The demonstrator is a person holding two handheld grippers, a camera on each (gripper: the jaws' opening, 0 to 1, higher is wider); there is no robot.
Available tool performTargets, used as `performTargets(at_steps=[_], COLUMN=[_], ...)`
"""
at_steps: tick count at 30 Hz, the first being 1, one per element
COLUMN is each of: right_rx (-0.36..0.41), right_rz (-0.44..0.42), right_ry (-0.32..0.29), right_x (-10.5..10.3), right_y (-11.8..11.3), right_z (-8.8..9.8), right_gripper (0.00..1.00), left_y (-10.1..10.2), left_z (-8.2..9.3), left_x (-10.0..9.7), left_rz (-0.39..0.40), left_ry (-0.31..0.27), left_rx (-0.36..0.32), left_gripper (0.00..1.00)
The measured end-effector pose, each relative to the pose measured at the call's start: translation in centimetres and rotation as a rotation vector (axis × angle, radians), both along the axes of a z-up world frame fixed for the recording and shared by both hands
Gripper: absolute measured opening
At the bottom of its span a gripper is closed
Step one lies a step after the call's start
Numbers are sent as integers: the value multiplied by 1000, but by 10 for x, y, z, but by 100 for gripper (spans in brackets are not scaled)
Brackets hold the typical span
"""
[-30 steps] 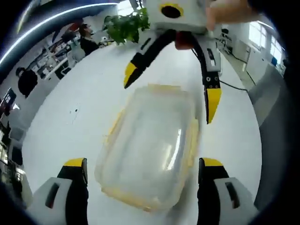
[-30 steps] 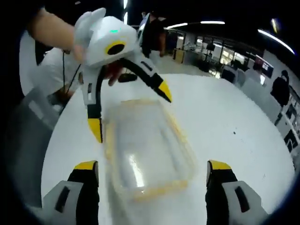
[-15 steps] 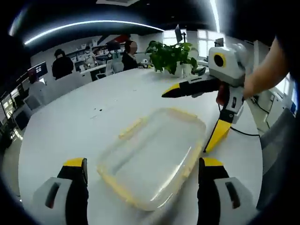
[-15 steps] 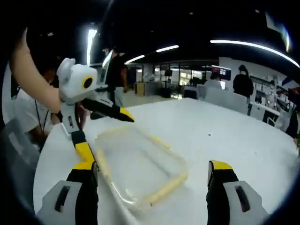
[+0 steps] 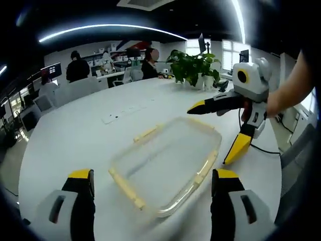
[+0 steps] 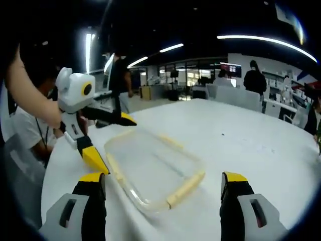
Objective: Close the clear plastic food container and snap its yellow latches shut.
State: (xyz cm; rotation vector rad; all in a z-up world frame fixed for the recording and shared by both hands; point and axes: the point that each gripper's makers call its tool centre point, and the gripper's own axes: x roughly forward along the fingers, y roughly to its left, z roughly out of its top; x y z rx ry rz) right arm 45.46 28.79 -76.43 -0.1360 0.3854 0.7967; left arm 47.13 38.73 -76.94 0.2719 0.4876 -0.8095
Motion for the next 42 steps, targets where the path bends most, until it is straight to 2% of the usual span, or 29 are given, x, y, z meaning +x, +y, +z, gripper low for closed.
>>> performTargets(at_steps=[6,9,16,31,34,42], right_rx=[-5,6,9,44,63,55], right_rz=[-20,-29,-54,-81,-100,-114], right_ry=[1,4,21,12,11,18], right_x=[-7,-9,-17,-24,-25,-36], right_y=[-7,-10,-18,-29,-34,-44], right_z=[2,3,-4,6,9,7], right_gripper=[96,96,95,92,92,90], left_y=[5,7,12,30,33,42], left_z=[2,-1,0,6,9,7], left_x=[-7,-11,-14,-12,-15,-23], left_rz=[25,23,60,131,148,182], left_ry=[3,-1,15,15,13,23], left_rx=[-20,-5,-34,-72,-85,-106], left_gripper=[96,96,96,94,94,93])
